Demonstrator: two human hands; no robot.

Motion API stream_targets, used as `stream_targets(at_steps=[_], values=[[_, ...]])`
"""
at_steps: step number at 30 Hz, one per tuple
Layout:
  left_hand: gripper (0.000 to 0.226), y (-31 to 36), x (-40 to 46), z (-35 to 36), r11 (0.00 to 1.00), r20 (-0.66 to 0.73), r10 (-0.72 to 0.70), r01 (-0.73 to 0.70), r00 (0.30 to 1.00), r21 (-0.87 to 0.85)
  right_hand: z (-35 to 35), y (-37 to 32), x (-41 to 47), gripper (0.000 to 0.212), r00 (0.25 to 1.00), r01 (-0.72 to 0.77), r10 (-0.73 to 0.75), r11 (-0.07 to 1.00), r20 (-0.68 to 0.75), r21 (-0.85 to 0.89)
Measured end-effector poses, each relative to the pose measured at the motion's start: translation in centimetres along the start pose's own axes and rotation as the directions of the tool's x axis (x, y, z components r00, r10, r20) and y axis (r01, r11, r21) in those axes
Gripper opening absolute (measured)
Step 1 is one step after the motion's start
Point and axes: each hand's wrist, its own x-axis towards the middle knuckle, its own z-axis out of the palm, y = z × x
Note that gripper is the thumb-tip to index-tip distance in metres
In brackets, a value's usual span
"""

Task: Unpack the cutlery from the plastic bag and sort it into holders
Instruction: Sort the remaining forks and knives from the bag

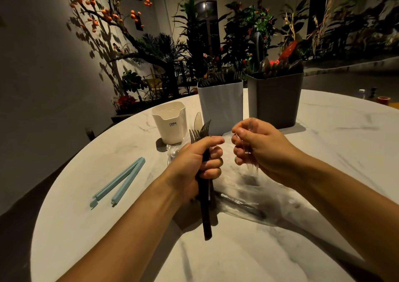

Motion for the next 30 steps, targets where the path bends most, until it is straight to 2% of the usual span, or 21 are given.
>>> stream_targets(at_steps=[4, 7, 13, 17, 19, 21, 25, 27, 28, 30], values=[[0.016, -0.1, 0.0, 0.1, 0.998, -0.036, 0.029, -0.027, 0.999, 0.048, 0.6, 0.2, 0.0, 0.017, 0.998, -0.045, 0.049, 0.994, 0.032, -0.099], [0.019, -0.1, 0.0, 0.0, 1.0, -0.028, 0.004, -0.004, 1.0, 0.012, 0.8, 0.2, 0.3, 0.018, 0.997, -0.066, 0.071, 0.989, 0.03, -0.132], [0.031, -0.1, 0.0, -0.1, 0.999, -0.006, -0.028, 0.028, 1.0, -0.046, 0.4, 0.2, 0.2, 0.025, 0.992, -0.003, 0.019, 0.992, 0.121, -0.127], [0.03, -0.1, -0.5, 0.3, 0.992, -0.05, 0.077, -0.071, 0.996, 0.105, 0.3, 0.0, -0.1, 0.02, 0.983, 0.014, 0.022, 0.982, 0.184, -0.189], [0.037, 0.0, -0.8, 0.5, 0.972, -0.059, 0.143, -0.129, 0.988, 0.196, 0.2, -0.1, -0.3, 0.024, 0.97, -0.002, 0.043, 0.986, 0.24, -0.166], [0.033, 0.2, -0.9, 0.7, 0.964, -0.037, 0.182, -0.171, 0.983, 0.202, 0.0, 0.1, -0.3, 0.032, 0.957, -0.03, 0.079, 0.984, 0.279, -0.178], [0.021, 0.1, -0.7, 0.8, 0.941, -0.082, 0.222, -0.192, 0.971, 0.281, 0.3, 0.8, -0.4, 0.032, 0.949, -0.002, 0.096, 0.955, 0.302, -0.296], [0.019, 0.0, -0.5, 0.7, 0.931, -0.12, 0.235, -0.188, 0.965, 0.314, 0.4, 0.8, -0.4, 0.022, 0.957, 0.028, 0.067, 0.947, 0.282, -0.319], [0.017, 0.0, -0.5, 0.8, 0.927, -0.141, 0.241, -0.185, 0.96, 0.326, 0.5, 0.8, -0.4, 0.016, 0.965, 0.068, 0.032, 0.927, 0.26, -0.368], [0.016, -0.1, -0.3, 0.9, 0.924, -0.201, 0.247, -0.168, 0.948, 0.344, 0.5, 1.0, -0.4, 0.013, 0.976, 0.177, -0.073, 0.818, 0.206, -0.547]])
